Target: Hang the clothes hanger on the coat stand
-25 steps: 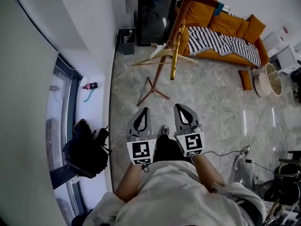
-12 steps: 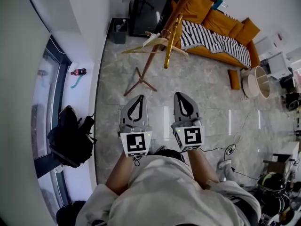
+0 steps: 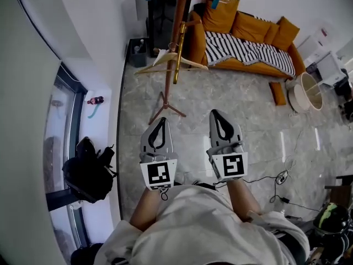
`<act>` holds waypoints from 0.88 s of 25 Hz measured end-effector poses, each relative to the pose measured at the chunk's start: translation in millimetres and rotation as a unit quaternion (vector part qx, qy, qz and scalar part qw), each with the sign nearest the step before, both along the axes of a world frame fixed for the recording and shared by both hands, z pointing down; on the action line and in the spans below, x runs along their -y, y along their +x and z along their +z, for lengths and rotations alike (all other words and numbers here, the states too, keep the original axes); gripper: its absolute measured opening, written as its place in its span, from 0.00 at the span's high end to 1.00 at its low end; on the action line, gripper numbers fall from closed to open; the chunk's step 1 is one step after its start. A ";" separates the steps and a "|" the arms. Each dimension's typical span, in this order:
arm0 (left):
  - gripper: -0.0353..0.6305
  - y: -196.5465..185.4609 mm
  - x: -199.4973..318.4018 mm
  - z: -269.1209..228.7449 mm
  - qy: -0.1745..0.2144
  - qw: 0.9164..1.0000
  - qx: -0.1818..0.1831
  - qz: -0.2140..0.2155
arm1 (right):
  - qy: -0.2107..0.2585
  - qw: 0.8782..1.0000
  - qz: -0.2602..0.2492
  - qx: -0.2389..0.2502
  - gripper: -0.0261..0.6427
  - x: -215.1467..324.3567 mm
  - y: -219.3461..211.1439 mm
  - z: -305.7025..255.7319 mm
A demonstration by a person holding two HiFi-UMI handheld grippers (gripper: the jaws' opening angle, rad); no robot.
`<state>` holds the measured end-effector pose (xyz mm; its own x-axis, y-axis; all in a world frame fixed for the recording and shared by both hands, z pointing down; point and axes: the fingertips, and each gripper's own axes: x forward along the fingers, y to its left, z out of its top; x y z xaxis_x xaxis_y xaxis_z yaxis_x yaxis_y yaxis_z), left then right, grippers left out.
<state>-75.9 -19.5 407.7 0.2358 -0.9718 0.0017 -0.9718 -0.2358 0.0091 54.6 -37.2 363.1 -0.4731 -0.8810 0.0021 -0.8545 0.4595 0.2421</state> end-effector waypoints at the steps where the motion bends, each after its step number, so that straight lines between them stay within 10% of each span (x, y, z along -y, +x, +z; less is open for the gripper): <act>1: 0.93 7.3 -3.4 -3.6 0.004 1.000 -0.001 -0.002 | 0.006 1.000 -0.002 0.002 0.95 -4.3 7.8 -3.8; 22: 0.93 101.6 -48.0 -38.7 0.028 0.999 0.023 -0.021 | 0.017 0.998 -0.053 0.038 0.95 -46.7 83.3 -8.8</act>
